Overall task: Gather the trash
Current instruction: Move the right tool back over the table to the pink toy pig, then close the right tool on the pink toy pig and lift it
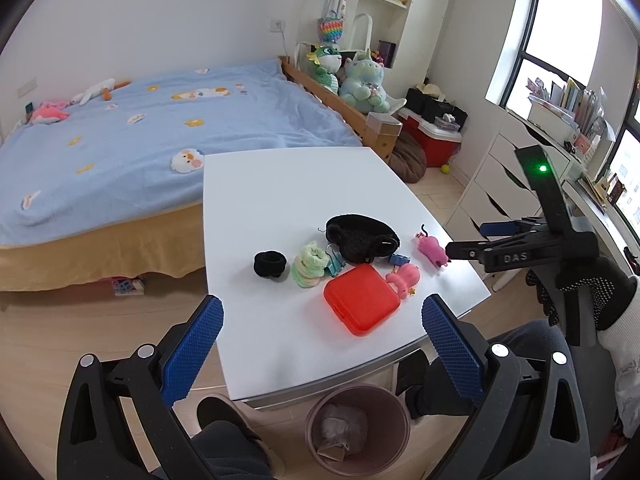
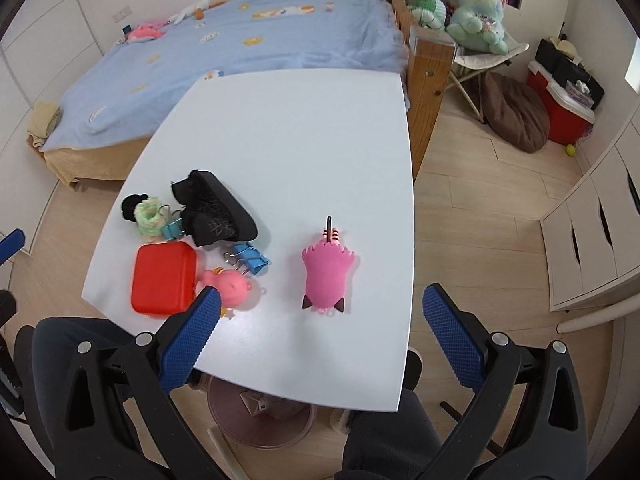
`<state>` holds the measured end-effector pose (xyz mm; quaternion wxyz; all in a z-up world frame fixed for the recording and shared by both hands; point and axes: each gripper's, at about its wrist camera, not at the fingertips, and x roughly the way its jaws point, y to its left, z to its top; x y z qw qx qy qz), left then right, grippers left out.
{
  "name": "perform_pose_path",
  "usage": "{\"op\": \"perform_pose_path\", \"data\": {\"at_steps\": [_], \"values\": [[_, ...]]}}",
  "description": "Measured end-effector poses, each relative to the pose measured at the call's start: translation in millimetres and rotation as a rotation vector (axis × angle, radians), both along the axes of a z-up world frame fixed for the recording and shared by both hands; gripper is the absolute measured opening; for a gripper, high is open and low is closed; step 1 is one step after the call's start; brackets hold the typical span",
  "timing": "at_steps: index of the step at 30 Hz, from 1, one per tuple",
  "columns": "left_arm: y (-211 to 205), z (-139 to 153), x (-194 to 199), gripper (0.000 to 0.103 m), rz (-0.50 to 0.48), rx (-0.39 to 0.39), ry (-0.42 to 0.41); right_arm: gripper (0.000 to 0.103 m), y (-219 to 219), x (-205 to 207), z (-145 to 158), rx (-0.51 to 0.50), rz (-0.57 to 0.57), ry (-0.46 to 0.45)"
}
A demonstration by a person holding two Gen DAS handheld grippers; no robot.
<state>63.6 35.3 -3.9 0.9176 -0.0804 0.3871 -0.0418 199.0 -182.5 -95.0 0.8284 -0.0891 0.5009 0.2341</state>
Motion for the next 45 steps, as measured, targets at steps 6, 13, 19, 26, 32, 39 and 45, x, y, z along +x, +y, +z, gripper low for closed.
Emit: {"op": "perform_pose_path", "data": {"at_steps": [6, 13, 19, 26, 32, 39, 45], "values": [[4.3, -3.9, 3.7, 0.096, 0.009, -0.007, 0.013, 0.099, 6.0, 17.5, -17.7, -0.018, -0.006, 0.049], [7.5, -6.5, 6.2, 0.096, 0.011, -0.011, 0.021, 0.069, 10.6, 21.9, -31.8, -0.036, -0.003, 0.075], [9.0, -8.5, 7.5, 0.096, 0.013, -0.012, 0.026, 0.050, 11.5, 23.1, -36.6, -0.040, 0.006, 0.072], [10.0, -8.6, 9.1, 0.096, 0.015, -0.010, 0.029, 0.033, 10.7, 21.6, -36.8, -0.035, 0.008, 0.061], [10.4, -8.7, 12.3, 0.096, 0.015, -0.001, 0.031, 0.032, 4.6, 17.2, -31.6, -0.009, -0.007, 0.044], [15.1, -11.5, 24.0, 0.096, 0.022, 0.003, 0.044, 0.011, -5.9, 0.1, -12.4, 0.036, -0.011, 0.004], [18.9, -19.2, 37.4, 0.096, 0.029, -0.002, 0.072, 0.000, -12.2, -4.3, -8.5, 0.056, -0.015, 0.004]]}}
